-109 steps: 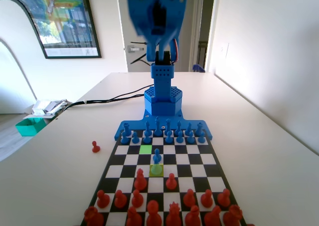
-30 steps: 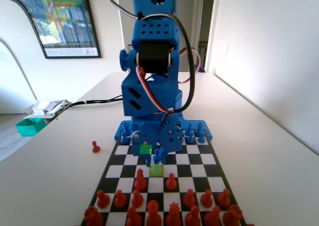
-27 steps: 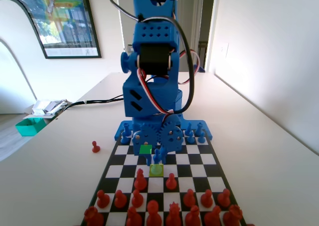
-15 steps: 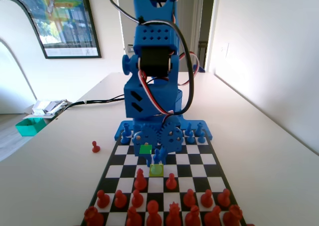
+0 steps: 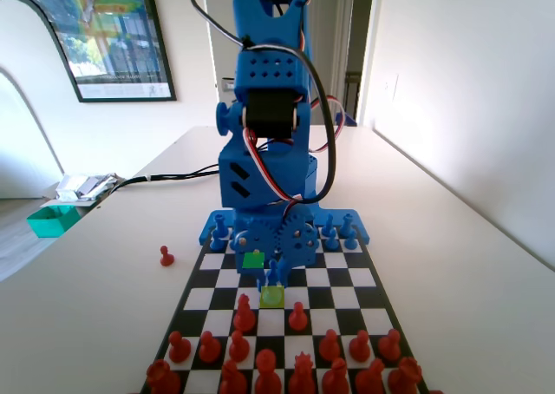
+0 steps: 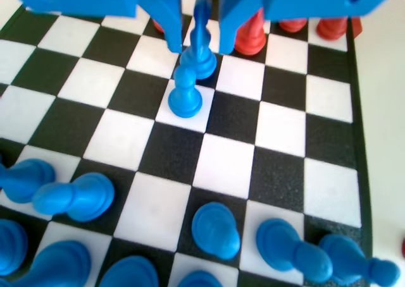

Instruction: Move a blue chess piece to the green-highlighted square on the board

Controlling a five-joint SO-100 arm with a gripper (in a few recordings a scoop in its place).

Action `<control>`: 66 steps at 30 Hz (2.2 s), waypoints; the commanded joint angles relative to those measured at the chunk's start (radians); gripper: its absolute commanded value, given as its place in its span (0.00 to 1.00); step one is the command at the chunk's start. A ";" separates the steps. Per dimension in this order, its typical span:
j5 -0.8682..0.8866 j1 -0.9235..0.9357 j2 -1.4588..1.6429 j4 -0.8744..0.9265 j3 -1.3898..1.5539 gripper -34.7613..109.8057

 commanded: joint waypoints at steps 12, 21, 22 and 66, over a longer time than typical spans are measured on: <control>-0.018 0.025 0.035 0.009 -0.028 0.25; -0.005 0.060 0.097 0.265 -0.160 0.25; -0.009 0.066 0.103 0.302 -0.176 0.25; -0.192 0.156 0.337 0.074 0.278 0.25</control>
